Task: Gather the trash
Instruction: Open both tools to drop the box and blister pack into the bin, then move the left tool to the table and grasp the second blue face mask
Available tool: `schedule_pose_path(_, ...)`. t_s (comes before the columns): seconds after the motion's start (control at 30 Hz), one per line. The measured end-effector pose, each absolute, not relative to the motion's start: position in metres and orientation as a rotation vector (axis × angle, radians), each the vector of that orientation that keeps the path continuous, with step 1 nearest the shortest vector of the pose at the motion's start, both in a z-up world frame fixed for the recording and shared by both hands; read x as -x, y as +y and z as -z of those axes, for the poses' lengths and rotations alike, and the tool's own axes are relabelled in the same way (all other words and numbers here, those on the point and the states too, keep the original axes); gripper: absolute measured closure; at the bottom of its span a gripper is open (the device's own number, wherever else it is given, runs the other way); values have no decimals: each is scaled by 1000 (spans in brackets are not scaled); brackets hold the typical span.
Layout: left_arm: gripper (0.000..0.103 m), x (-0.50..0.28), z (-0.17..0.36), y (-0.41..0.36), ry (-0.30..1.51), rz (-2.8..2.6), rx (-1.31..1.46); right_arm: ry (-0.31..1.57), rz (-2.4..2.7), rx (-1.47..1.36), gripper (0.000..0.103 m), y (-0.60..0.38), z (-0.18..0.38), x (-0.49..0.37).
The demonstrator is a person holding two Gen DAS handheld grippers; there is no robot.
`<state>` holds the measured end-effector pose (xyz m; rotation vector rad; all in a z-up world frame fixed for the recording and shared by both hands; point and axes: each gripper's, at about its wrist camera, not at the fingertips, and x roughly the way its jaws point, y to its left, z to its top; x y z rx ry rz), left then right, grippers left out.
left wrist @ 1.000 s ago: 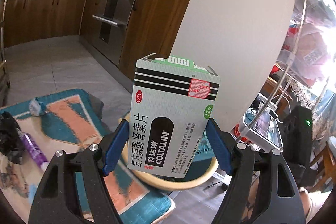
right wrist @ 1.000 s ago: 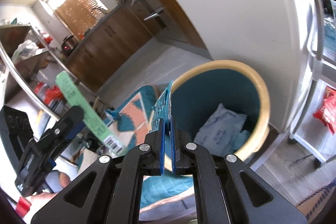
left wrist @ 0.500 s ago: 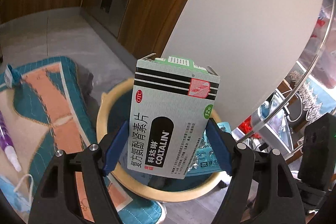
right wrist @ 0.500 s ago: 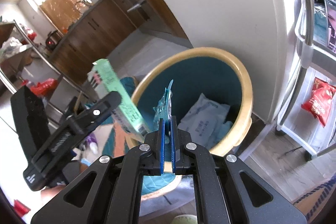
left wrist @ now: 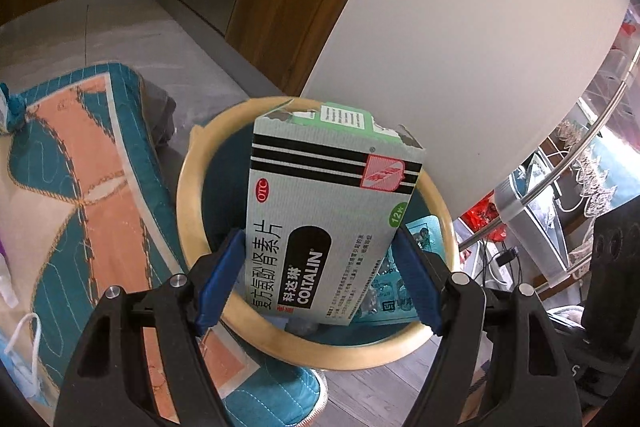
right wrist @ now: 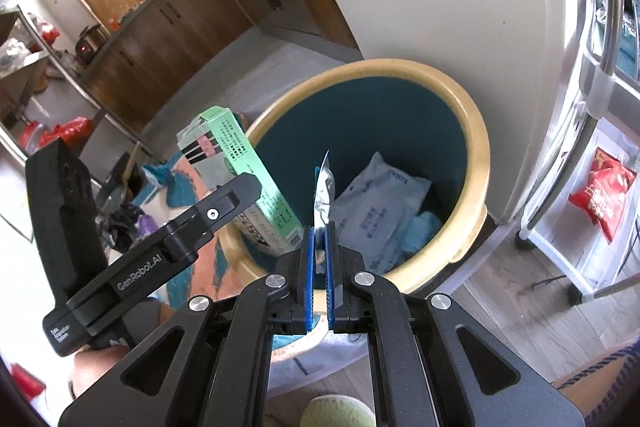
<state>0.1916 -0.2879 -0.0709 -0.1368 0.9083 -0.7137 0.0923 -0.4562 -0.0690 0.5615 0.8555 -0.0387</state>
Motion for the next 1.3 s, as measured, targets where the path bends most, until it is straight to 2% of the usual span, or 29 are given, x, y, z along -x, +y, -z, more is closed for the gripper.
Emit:
schedule_pose_path(0.17,28,-192,70,-285,918,723,136,881,25,-561,96,-453,74,-95)
schedule_pose_path(0.3,22,-191,65,-277,904,708,152,890,16,-582,96,-454,76,-96)
schedule_pose_path(0.47,21,-192,53,-260,879,698,181,886,7,-600,87,-454,78,-96)
schedule_pose_path(0.6,17,-185,36,-236,828,672,173,866,-7,-611,77,-452,77,-96)
schedule_pose_path(0.7,13,-177,27,-217,798,640,147,860,-25,-593,74,-446,76,-98)
schedule_pose_path(0.8,13,-169,21,-192,786,606,138,852,-49,-561,69,-435,72,-100)
schedule_pose_path(1.03,13,-152,17,-132,783,523,118,842,-103,-515,64,-414,64,-105)
schedule_pose_path(1.3,12,-137,22,-70,799,407,103,853,-168,-463,51,-385,60,-112)
